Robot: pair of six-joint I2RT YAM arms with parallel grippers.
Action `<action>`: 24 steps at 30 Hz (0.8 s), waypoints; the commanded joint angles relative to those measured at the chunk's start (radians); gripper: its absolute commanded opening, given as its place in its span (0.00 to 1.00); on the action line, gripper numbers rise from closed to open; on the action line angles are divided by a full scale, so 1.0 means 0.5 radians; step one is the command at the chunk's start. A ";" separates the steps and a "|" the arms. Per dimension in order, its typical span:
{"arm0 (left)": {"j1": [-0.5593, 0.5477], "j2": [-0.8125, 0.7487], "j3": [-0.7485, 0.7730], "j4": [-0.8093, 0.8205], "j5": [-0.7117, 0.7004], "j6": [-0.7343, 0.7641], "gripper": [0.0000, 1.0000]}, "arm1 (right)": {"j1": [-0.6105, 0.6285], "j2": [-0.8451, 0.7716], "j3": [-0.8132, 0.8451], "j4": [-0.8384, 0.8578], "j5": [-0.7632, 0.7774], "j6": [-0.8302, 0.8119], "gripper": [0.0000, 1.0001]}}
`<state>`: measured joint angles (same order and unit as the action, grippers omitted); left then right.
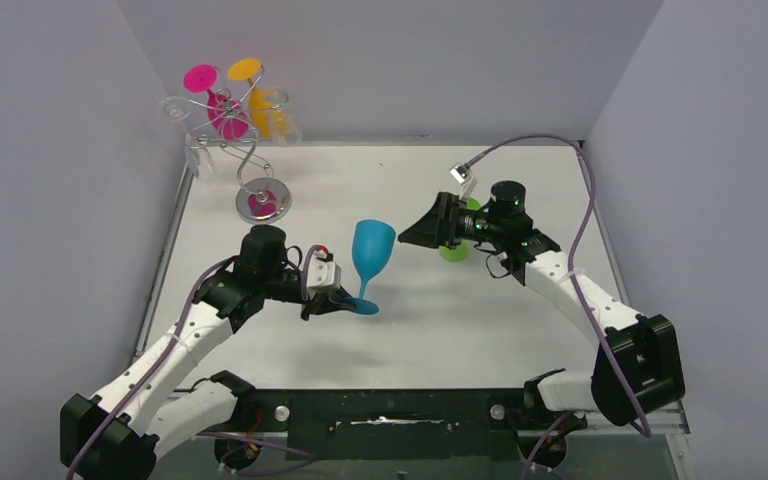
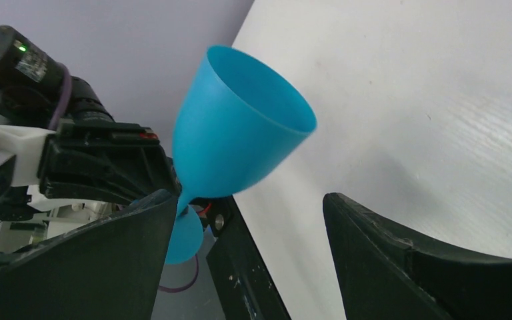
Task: Take the wine glass off the wine glass rack
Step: Place the wine glass at the center of the board.
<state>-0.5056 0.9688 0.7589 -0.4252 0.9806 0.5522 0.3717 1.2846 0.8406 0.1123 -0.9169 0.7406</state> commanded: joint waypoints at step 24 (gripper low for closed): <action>-0.018 -0.084 0.182 -0.392 -0.260 0.627 0.00 | 0.240 0.755 1.101 -0.996 -0.883 -0.793 0.63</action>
<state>-0.5175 0.9485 0.7811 -0.6575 0.8909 0.7658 0.4591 1.6592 1.3312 -0.2451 -1.2541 0.4313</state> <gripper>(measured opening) 0.026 0.629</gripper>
